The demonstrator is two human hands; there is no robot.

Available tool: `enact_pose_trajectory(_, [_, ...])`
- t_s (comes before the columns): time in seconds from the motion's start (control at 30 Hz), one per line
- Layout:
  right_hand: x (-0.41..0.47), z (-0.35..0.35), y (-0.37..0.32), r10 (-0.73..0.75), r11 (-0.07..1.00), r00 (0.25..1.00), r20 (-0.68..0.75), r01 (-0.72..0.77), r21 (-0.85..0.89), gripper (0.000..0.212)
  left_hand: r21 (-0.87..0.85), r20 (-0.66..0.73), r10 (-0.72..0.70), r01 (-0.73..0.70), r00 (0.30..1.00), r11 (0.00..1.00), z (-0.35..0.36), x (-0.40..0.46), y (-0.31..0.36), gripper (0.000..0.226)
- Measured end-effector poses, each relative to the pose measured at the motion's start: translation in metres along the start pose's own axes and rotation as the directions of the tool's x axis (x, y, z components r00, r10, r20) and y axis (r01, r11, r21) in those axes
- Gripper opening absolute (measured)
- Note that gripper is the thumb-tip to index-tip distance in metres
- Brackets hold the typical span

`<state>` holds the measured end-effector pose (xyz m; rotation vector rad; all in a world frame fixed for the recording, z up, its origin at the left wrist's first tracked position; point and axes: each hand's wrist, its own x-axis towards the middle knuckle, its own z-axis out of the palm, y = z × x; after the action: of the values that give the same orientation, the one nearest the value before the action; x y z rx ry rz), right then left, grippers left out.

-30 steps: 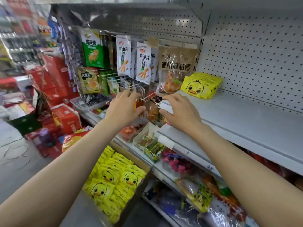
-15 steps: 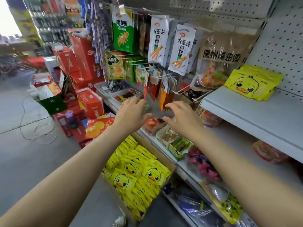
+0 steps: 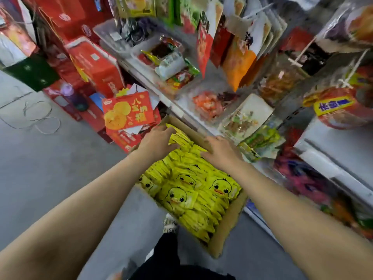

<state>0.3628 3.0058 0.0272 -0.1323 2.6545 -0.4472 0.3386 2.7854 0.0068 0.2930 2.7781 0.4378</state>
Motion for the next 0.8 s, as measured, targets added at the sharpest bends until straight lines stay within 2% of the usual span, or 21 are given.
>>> enact_pose_trajectory(0.2, [0.036, 0.087, 0.010, 0.141, 0.989, 0.961, 0.236, -0.150, 0.018, 0.051, -0.063, 0.315, -0.060, 0.084, 0.947, 0.994, 0.080, 0.014, -0.072, 0.062])
enact_pose_trajectory(0.3, [0.047, 0.123, 0.016, 0.189, 0.976, 0.922, 0.338, -0.215, 0.043, 0.053, -0.096, 0.397, -0.066, 0.112, 0.916, 0.989, 0.113, 0.008, -0.096, 0.056])
enact_pose_trajectory(0.47, [0.065, 0.164, 0.025, 0.223, 0.962, 0.902, 0.371, -0.266, 0.068, 0.058, -0.025, 0.441, -0.062, 0.081, 0.895, 0.996, 0.142, 0.004, -0.124, 0.058])
enact_pose_trajectory(0.67, [0.083, 0.182, 0.034, 0.252, 0.959, 0.910, 0.330, -0.280, 0.038, 0.053, -0.045, 0.453, 0.019, 0.002, 0.891, 0.999, 0.153, 0.012, -0.145, 0.061])
enact_pose_trajectory(0.8, [0.088, 0.191, 0.038, 0.281, 0.952, 0.914, 0.293, -0.305, 0.040, 0.042, -0.076, 0.377, 0.024, 0.005, 0.926, 0.997, 0.161, 0.012, -0.151, 0.049])
